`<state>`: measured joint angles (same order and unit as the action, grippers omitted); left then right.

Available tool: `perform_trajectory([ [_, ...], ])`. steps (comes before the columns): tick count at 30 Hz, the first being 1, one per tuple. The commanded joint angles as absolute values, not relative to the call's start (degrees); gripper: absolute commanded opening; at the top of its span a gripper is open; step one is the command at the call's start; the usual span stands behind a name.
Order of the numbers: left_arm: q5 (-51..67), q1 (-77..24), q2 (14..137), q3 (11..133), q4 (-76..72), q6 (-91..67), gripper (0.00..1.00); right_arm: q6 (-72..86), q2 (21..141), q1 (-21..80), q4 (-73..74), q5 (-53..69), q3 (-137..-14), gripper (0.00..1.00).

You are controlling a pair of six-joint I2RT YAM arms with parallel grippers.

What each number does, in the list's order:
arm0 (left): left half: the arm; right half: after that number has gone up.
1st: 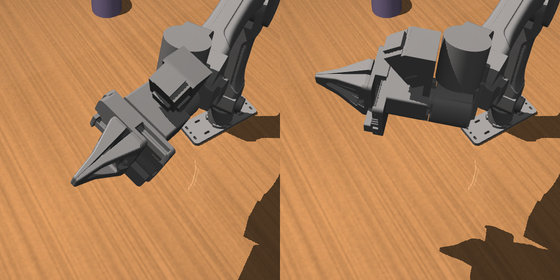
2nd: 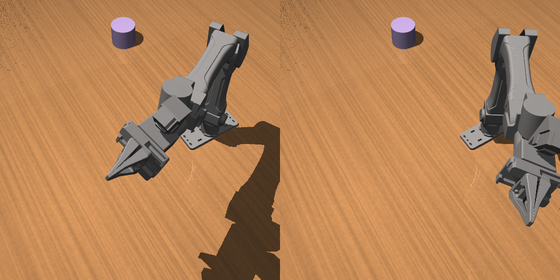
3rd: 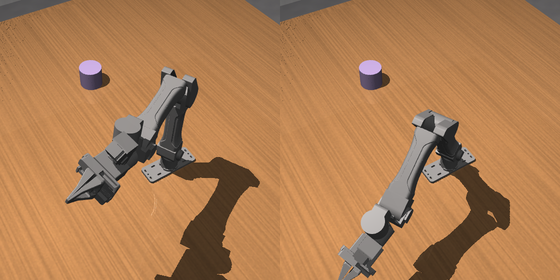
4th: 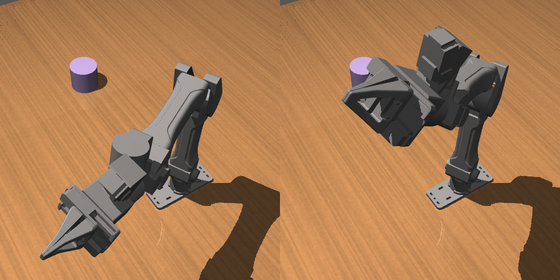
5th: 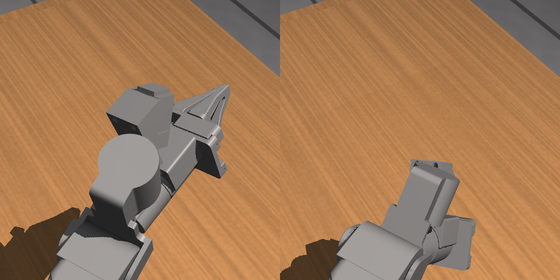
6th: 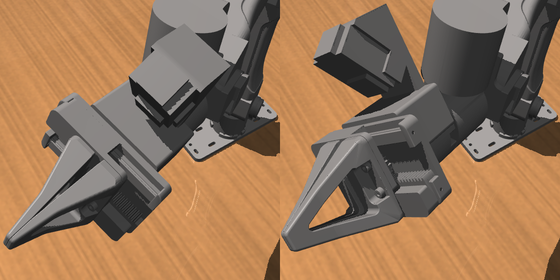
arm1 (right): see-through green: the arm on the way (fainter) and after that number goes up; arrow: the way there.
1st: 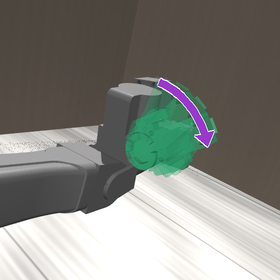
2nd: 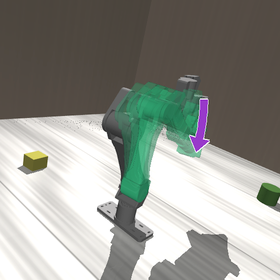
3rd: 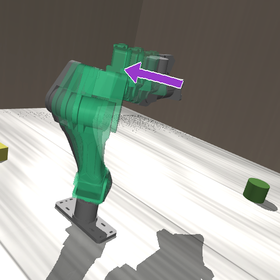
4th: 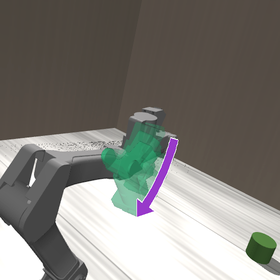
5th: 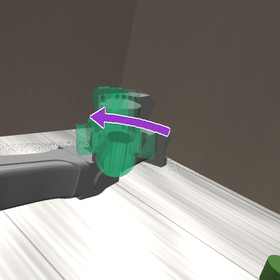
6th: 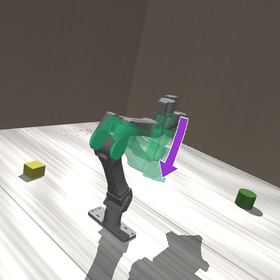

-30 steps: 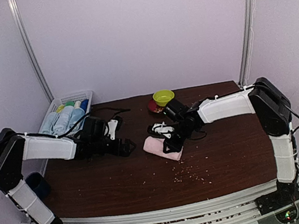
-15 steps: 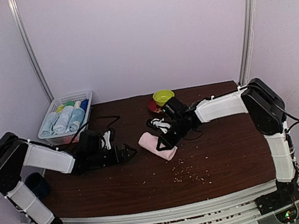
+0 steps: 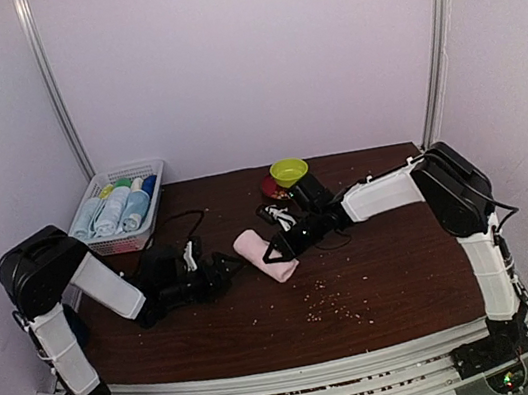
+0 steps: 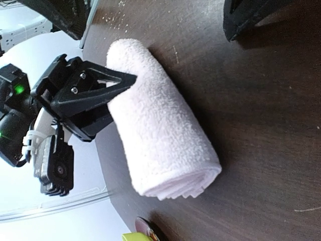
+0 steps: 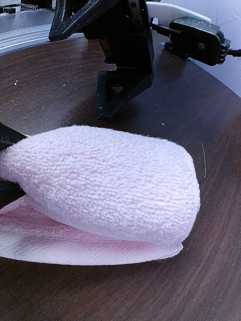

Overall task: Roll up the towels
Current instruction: Pass from the right arm to the left

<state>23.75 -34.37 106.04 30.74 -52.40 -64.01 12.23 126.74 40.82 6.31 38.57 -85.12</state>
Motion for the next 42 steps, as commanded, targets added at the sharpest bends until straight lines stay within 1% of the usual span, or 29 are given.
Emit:
perform_trajectory([
  [1, 23.23, -35.92, 109.58, 31.77, -60.67, -73.47, 0.97, 18.55, 133.34, 41.57, 7.55, 39.57, -80.20, 0.00],
  [8, 21.06, -37.35, 112.86, 35.59, -58.91, -78.39, 0.93, 23.72, 133.15, 42.63, 2.20, 37.85, -79.45, 0.00],
  [14, 18.33, -37.36, 114.87, 37.45, -57.23, -80.45, 0.87, 22.94, 133.40, 44.09, 3.83, 35.83, -80.76, 0.00],
  [20, 17.72, -37.43, 117.67, 39.42, -57.32, -82.38, 0.78, 22.33, 133.47, 44.88, 3.70, 36.19, -80.36, 0.00],
  [25, 16.81, -37.18, 118.47, 40.78, -55.55, -82.43, 0.76, 21.93, 133.63, 45.82, 3.12, 36.76, -80.21, 0.00],
  [27, 16.69, -37.12, 119.02, 41.17, -55.44, -82.73, 0.74, 21.66, 133.97, 46.28, 3.08, 37.10, -80.39, 0.00],
  [30, 16.19, -37.15, 119.38, 41.47, -54.64, -82.57, 0.68, 21.18, 134.16, 47.01, 2.98, 37.44, -80.39, 0.00],
  [37, 14.88, -36.72, 120.14, 40.49, -54.14, -82.84, 0.66, 20.94, 133.82, 47.86, 0.73, 39.17, -78.80, 0.00],
  [42, 14.86, -36.47, 122.23, 38.58, -60.00, -84.71, 0.70, 22.84, 134.88, 48.09, -1.11, 43.32, -79.00, 0.00],
])
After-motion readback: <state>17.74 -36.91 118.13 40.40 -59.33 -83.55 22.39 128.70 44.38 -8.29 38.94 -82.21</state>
